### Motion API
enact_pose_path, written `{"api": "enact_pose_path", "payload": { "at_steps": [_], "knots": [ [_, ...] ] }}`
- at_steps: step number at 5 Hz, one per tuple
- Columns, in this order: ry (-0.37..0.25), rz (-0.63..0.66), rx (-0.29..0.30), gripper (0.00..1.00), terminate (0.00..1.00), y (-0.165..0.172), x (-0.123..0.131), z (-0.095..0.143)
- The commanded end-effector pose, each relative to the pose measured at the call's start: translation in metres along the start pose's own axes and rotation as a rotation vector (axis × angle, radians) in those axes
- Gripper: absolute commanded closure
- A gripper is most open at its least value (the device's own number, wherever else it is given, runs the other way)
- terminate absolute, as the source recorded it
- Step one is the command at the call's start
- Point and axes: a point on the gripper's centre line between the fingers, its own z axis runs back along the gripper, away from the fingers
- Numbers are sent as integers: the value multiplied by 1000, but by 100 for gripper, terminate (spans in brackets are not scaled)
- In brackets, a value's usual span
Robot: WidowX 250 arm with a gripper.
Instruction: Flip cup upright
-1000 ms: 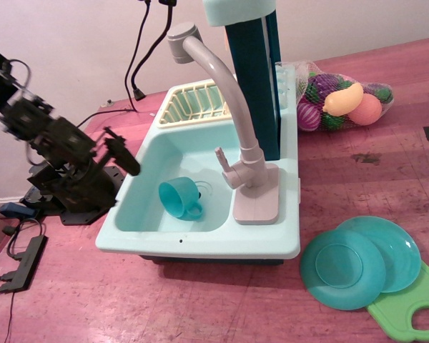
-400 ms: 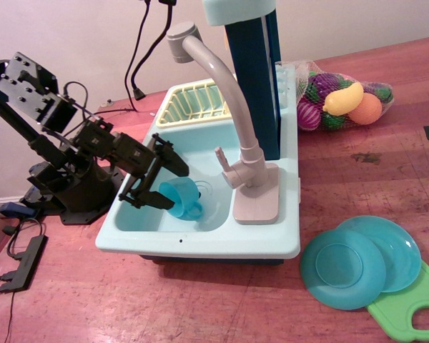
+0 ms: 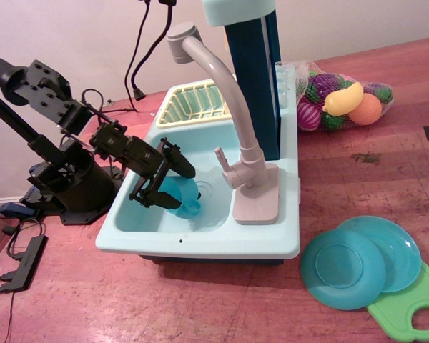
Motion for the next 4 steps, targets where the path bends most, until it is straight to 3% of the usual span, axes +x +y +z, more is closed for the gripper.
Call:
{"api": "enact_pose_path", "payload": {
  "at_steps": [1, 3, 4],
  "knots": [
    [30, 0, 0, 100, 0, 4, -17, 2],
    [17, 96, 23, 100, 0, 13, -14, 11],
    [-13, 147, 21, 0, 0, 22, -2, 20]
  ]
}}
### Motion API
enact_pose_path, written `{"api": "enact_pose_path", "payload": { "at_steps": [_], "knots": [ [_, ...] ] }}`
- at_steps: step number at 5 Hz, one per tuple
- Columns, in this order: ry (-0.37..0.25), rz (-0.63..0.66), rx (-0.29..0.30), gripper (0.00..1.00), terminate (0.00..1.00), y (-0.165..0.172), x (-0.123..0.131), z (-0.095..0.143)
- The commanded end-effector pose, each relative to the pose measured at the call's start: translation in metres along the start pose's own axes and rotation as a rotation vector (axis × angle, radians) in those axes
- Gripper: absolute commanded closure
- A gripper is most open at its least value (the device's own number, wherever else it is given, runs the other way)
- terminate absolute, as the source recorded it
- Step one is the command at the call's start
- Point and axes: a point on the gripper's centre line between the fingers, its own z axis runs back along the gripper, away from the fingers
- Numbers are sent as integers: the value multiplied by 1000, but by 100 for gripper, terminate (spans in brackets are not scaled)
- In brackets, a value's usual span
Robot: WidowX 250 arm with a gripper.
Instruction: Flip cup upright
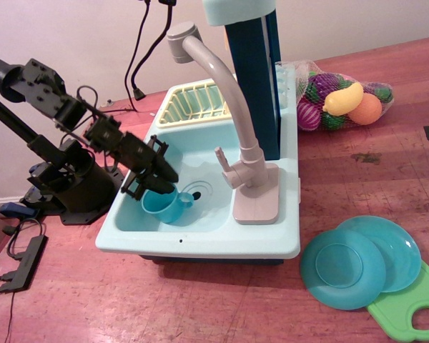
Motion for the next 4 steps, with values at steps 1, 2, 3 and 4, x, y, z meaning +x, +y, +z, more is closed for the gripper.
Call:
{"api": "enact_pose_path", "payload": {
  "at_steps": [1, 2, 3, 4],
  "knots": [
    [-67, 2, 25, 0, 0, 13, 29, 23],
    [-66, -25, 2, 0, 0, 17, 41, 36],
    [-39, -52, -6, 0, 0, 18, 50, 48],
    [-39, -52, -6, 0, 0, 18, 50, 48]
  ]
}}
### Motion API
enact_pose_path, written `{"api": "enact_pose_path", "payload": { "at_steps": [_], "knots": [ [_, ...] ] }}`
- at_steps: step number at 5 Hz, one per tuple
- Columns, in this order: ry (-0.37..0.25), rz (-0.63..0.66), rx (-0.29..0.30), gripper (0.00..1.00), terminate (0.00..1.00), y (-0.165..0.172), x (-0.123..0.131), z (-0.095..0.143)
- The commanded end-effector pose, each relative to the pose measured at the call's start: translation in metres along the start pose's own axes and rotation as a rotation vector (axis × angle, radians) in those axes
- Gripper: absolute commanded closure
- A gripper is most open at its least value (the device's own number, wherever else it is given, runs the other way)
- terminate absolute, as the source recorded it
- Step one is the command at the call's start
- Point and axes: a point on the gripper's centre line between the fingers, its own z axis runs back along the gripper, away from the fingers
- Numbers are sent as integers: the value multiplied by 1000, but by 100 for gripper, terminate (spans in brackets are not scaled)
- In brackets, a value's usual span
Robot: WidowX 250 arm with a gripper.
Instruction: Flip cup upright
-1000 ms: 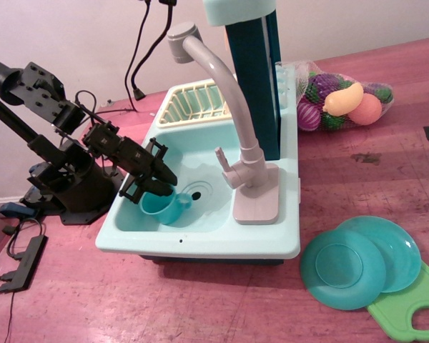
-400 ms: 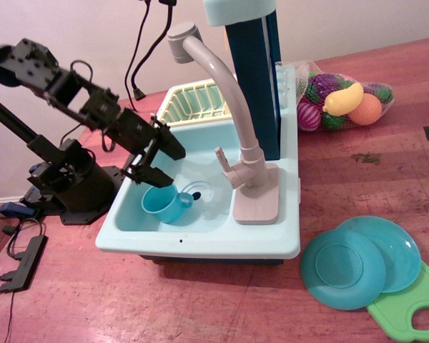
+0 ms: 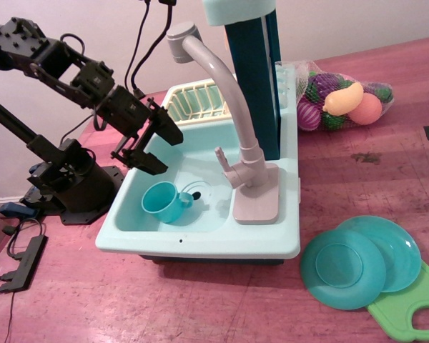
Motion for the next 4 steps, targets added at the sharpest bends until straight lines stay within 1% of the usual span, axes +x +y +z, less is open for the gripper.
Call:
{"api": "enact_pose_path", "payload": {
  "at_steps": [1, 3, 4],
  "knots": [
    [-38, -4, 7, 0, 0, 3, 9, 8],
    [-38, -4, 7, 0, 0, 3, 9, 8],
    [-38, -4, 7, 0, 100, 3, 9, 8]
  ]
}}
